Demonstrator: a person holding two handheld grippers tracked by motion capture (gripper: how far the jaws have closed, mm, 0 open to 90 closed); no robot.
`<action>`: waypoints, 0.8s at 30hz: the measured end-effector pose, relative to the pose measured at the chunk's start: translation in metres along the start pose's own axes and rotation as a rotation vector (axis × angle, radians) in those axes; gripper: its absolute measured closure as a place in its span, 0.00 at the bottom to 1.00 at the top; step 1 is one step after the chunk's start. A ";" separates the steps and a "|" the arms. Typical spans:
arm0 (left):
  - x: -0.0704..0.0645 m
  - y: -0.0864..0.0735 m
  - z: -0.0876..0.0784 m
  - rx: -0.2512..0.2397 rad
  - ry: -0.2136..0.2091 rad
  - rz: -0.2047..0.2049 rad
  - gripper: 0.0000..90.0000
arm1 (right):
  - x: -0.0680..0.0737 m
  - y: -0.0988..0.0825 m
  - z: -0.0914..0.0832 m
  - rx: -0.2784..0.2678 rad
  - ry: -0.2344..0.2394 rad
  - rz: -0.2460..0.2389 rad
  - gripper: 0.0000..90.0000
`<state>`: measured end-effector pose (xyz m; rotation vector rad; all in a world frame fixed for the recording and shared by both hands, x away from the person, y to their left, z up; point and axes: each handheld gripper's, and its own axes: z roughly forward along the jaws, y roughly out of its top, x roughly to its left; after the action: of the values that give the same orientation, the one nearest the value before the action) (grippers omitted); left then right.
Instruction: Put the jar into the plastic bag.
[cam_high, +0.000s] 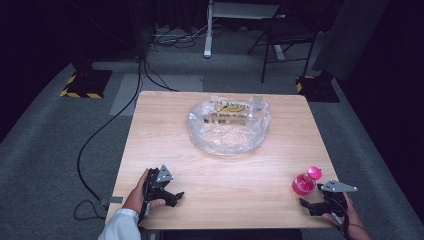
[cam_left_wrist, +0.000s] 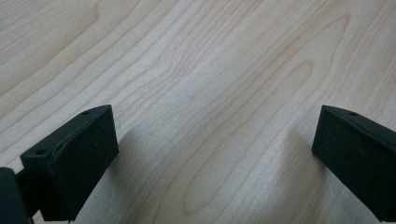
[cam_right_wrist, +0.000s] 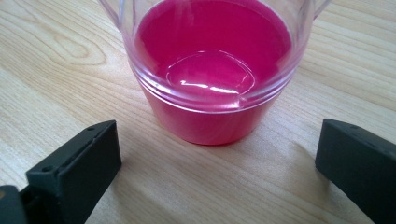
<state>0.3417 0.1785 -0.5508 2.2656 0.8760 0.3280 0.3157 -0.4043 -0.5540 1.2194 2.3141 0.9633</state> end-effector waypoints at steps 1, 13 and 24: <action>0.000 0.000 0.000 0.000 0.000 0.000 0.00 | 0.000 0.000 0.000 0.000 0.000 0.000 0.00; 0.000 0.000 0.000 -0.001 -0.001 0.005 0.00 | -0.004 0.002 -0.006 0.043 -0.024 0.018 0.04; 0.001 -0.001 0.000 -0.002 -0.002 0.007 0.00 | -0.002 0.010 -0.019 0.020 -0.051 -0.011 0.04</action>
<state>0.3419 0.1794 -0.5509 2.2678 0.8668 0.3300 0.3112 -0.4095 -0.5336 1.2240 2.2938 0.8977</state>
